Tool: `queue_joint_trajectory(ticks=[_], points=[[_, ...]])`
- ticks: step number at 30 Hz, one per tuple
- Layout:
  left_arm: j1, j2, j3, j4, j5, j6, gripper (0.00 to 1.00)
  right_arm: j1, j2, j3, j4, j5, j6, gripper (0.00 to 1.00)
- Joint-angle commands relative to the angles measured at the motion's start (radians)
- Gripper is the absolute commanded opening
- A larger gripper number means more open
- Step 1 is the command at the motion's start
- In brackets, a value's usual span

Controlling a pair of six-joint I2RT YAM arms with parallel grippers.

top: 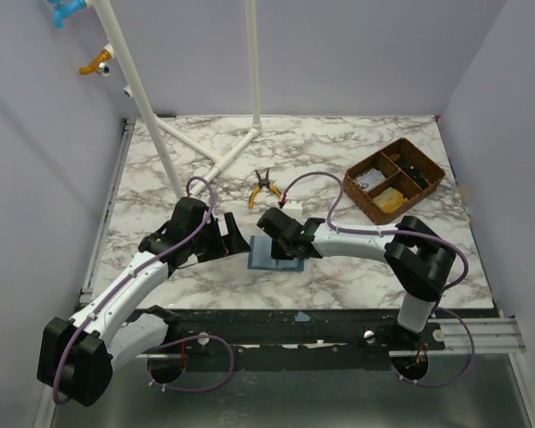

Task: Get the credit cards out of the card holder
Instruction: Remove the credit card from the card holder.

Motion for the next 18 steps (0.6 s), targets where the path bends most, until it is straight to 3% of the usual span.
queue_joint_trajectory(ticks=[1,7,18], points=[[-0.004,0.021,-0.016,0.042,0.020,0.002,0.89,-0.023,-0.004,-0.105,-0.011,-0.019,0.027,0.10],[-0.013,0.056,-0.018,0.066,0.032,-0.003,0.76,-0.053,-0.051,-0.190,0.062,-0.064,0.037,0.01],[-0.066,0.153,0.029,0.104,0.027,-0.013,0.44,-0.104,-0.103,-0.315,0.233,-0.187,0.034,0.01]])
